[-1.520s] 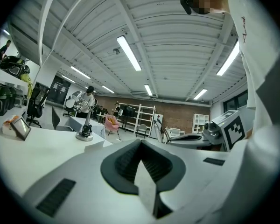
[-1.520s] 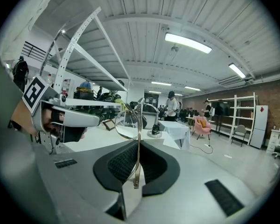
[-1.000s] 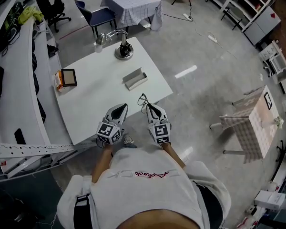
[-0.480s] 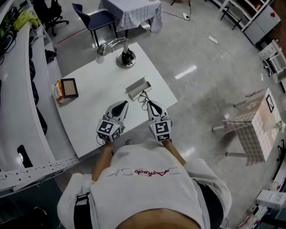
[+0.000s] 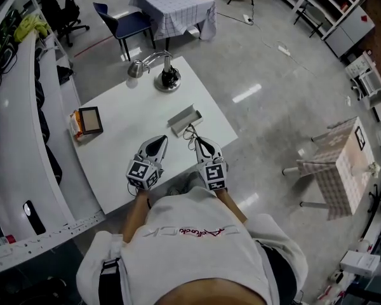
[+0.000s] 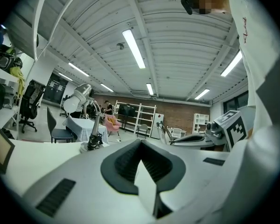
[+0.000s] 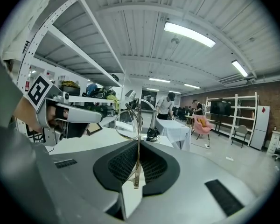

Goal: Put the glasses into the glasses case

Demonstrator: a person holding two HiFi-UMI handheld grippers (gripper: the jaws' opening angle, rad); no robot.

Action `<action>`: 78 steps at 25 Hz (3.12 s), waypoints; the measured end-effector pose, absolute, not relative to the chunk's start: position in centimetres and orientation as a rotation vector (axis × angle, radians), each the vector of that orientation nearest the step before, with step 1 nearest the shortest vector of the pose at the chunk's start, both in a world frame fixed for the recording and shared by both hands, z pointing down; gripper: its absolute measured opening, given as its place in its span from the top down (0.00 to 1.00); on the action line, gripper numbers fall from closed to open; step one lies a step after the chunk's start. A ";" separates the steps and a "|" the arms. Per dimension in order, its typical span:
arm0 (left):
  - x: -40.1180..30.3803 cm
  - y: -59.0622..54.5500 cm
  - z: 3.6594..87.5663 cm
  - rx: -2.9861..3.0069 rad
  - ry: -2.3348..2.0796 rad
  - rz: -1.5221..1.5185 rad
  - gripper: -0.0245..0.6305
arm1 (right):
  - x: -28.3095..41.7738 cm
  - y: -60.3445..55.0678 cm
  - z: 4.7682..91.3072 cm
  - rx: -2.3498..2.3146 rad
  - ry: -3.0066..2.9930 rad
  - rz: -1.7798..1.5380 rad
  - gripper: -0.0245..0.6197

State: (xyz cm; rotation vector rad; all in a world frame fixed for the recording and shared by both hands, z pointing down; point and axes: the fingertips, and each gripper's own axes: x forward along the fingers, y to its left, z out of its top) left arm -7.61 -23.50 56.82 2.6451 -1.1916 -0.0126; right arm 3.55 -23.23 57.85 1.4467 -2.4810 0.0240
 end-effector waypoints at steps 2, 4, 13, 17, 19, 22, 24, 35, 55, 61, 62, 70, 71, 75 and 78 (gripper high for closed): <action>-7.5 -23.9 56.8 2.650 -1.190 -0.005 0.92 | 4.0 -23.3 58.1 1.450 -2.475 0.034 0.92; -7.2 -24.2 57.1 2.645 -1.191 -0.001 0.92 | 4.5 -23.4 58.6 1.452 -2.468 0.047 0.92; -6.4 -25.8 58.6 2.608 -1.179 0.035 0.92 | 4.8 -26.1 59.4 1.449 -2.473 0.080 0.92; -6.3 -27.5 58.5 2.615 -1.185 0.050 0.92 | 5.1 -27.6 59.7 1.436 -2.473 0.089 0.92; -6.5 -28.4 58.6 2.612 -1.192 0.053 0.92 | 5.3 -28.2 60.1 1.427 -2.467 0.097 0.92; -6.7 -29.5 58.8 2.598 -1.202 0.058 0.92 | 5.6 -29.0 60.7 1.418 -2.455 0.112 0.92; -6.6 -29.9 59.2 2.584 -1.202 0.067 0.92 | 5.8 -29.4 61.2 1.408 -2.447 0.129 0.92; -6.4 -30.5 63.5 2.466 -1.166 0.132 0.92 | 5.3 -30.3 65.7 1.305 -2.395 0.266 0.92; -9.7 -30.6 65.1 2.344 -1.273 0.126 0.92 | 1.2 -31.6 72.6 0.325 -2.121 -0.554 0.92; -10.4 -30.5 64.9 2.329 -1.304 0.116 0.92 | 1.0 -33.4 73.2 0.114 -1.979 -0.810 0.92; -10.5 -30.4 64.9 2.328 -1.307 0.115 0.92 | 1.2 -33.8 73.4 0.092 -1.962 -0.822 0.92; -11.1 -29.9 64.9 2.312 -1.329 0.118 0.92 | 0.9 -36.2 74.1 0.003 -1.906 -0.874 0.92; -11.1 -29.9 64.9 2.310 -1.328 0.120 0.92 | 0.8 -36.1 74.3 -0.012 -1.906 -0.873 0.92; -10.8 -29.8 65.0 2.304 -1.331 0.120 0.92 | 0.3 -35.8 75.3 -0.061 -1.908 -0.866 0.92; -10.7 -29.7 64.9 2.301 -1.334 0.119 0.92 | 0.3 -35.3 76.2 -0.106 -1.899 -0.859 0.92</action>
